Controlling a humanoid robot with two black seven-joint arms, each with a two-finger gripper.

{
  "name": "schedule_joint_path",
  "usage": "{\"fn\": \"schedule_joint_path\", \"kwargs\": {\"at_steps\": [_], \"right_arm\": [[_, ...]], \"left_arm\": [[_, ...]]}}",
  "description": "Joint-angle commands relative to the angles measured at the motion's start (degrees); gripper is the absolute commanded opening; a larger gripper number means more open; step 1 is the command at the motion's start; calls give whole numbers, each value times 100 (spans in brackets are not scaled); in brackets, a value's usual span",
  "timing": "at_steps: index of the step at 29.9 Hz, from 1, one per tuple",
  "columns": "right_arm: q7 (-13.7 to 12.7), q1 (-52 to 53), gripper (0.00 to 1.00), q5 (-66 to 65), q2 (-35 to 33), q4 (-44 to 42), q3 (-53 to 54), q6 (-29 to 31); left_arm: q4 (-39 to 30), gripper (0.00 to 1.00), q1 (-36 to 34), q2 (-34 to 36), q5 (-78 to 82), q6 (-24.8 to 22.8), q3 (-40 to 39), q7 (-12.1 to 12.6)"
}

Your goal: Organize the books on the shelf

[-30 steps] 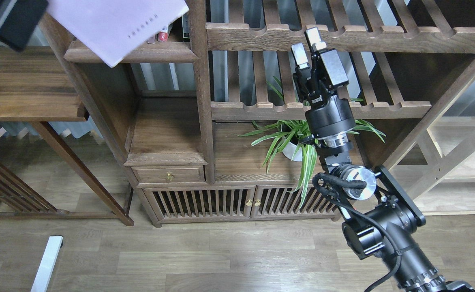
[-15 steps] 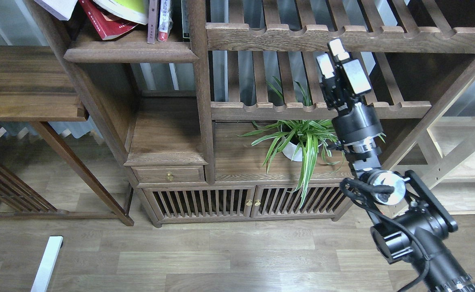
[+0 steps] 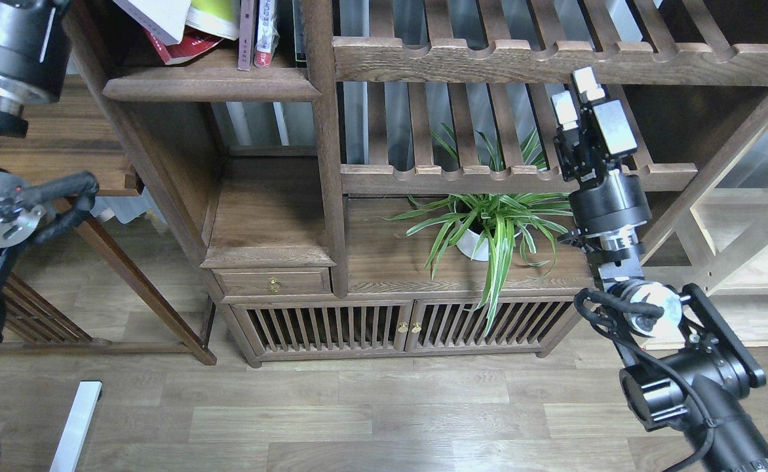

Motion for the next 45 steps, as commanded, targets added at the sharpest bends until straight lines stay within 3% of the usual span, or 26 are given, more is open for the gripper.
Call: {"fn": "schedule_joint_path", "kwargs": {"at_steps": [1,7,20,31,45], "right_arm": [[0,-66,73,7,0,-4,107,0],[0,-207,73,51,0,-4,186,0],[0,-207,73,130,0,-4,362,0],[9,-304,73,130,0,-4,547,0],[0,-339,73,130,-17,-4,538,0]], "left_arm": [[215,2,-267,-25,16,30,67,63],[672,3,-689,-87,7,21,120,257],[2017,7,-1620,-412,-99,-93,498,248],[3300,12,-2429,-852,-213,-568,814,239],[3714,34,-2482,-790,-222,-620,893,195]]}}
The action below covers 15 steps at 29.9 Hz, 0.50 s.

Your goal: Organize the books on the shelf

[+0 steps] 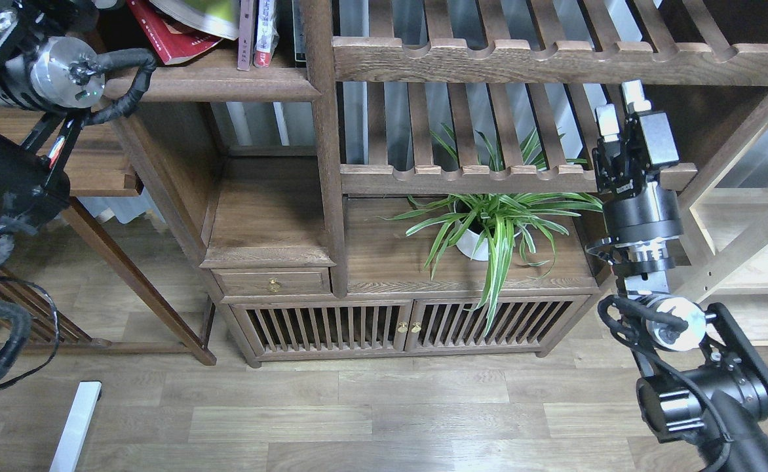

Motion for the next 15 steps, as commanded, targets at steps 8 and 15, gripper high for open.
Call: {"fn": "schedule_joint_path", "kwargs": {"at_steps": [8,15], "right_arm": [[-1,0,73,0,-34,0,9,0],[-1,0,73,0,-113,0,9,0]], "left_arm": [[430,50,-31,38,5,-180,-19,-63],[632,67,-66,20,-4,-180,-28,-81]]}}
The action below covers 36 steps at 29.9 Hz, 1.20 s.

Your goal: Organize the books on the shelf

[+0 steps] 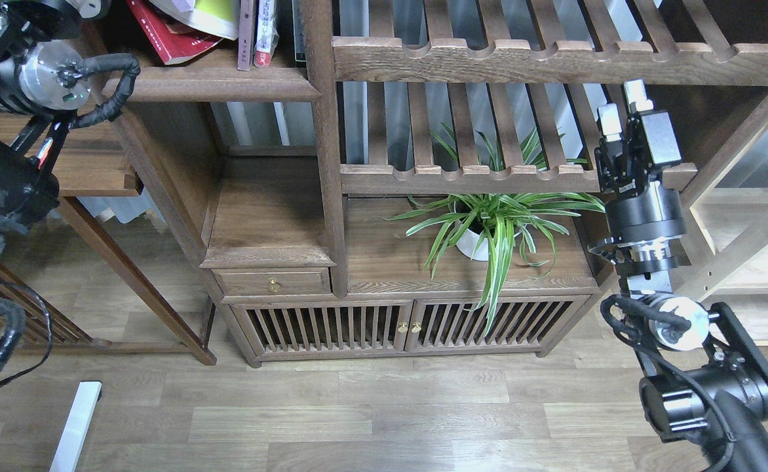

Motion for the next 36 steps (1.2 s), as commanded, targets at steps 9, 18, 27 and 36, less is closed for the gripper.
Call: {"fn": "schedule_joint_path", "kwargs": {"at_steps": [9,18,27,36], "right_arm": [[-1,0,73,0,-9,0,-18,0],[-1,-8,73,0,-18,0,-1,0],[-1,-9,73,0,-18,0,17,0],[-1,0,73,0,-18,0,70,0]], "left_arm": [[35,54,-146,-82,-99,0,51,60],[44,30,-208,-82,-117,-9,227,33],[79,3,-181,-82,-275,-606,227,-19],[158,29,-208,-91,-266,-563,235,86]]}}
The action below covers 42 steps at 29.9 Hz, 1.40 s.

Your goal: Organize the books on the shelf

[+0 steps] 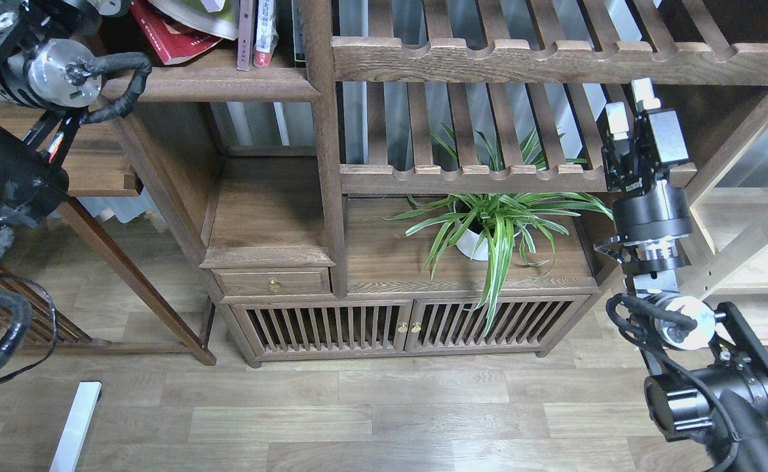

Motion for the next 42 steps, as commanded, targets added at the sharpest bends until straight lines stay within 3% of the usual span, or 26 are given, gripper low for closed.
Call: {"fn": "schedule_joint_path", "kwargs": {"at_steps": [1,3,6,13,34,42], "right_arm": [[0,2,73,0,0,0,2,0],[0,2,73,0,0,0,2,0],[0,2,73,0,0,0,2,0],[0,2,73,9,-9,0,2,0],[-9,11,72,18,-35,0,-6,0],[-9,2,73,9,-44,-9,-6,0]], "left_arm": [[117,35,-43,-25,8,69,3,56],[231,48,-105,-130,8,201,21,29],[276,57,-122,-175,8,412,38,21],[285,64,-175,-192,8,439,39,-6],[399,71,-940,-105,-10,447,30,108],[390,88,-852,-43,-18,228,65,47]]}}
